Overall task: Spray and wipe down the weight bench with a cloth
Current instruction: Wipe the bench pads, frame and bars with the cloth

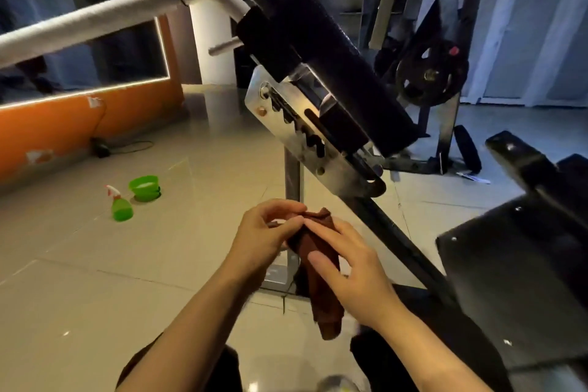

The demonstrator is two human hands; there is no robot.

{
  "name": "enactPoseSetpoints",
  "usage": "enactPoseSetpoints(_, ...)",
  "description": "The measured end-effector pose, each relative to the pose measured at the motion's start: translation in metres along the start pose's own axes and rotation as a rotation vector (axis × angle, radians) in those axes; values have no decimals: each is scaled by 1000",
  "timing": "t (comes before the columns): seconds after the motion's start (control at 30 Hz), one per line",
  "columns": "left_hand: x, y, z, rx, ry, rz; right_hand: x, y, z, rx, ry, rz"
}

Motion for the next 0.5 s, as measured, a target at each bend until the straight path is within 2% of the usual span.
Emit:
enactPoseSetpoints(0.07, 0, 1, -6, -15, -149, 120, 9, 0, 7, 22, -82, 48)
enactPoseSetpoints(0.13, 9, 2, -7, -114, -294, 227, 17, -2, 13, 20, -154, 116)
enactPoseSetpoints(0.23, 21, -2, -7, -257, -469, 290, 26, -11, 14, -28, -248, 211)
enactPoseSetpoints(0.33, 24, -10, -10, -321, -585, 327, 36, -24, 11, -75, -200, 218)
enactPoseSetpoints(0.5, 10, -26, -21, -411, -837, 400, 61, -30, 5, -60, -115, 276)
Point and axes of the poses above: each hand's wrist, its own y-axis away from the middle knuckle, its own z-axis out of the palm, x = y × z, the point moved 3 cm from there along -y, towards the middle knuckle, and after that the axes turned 14 degrees about y, right-handed, at the moved point
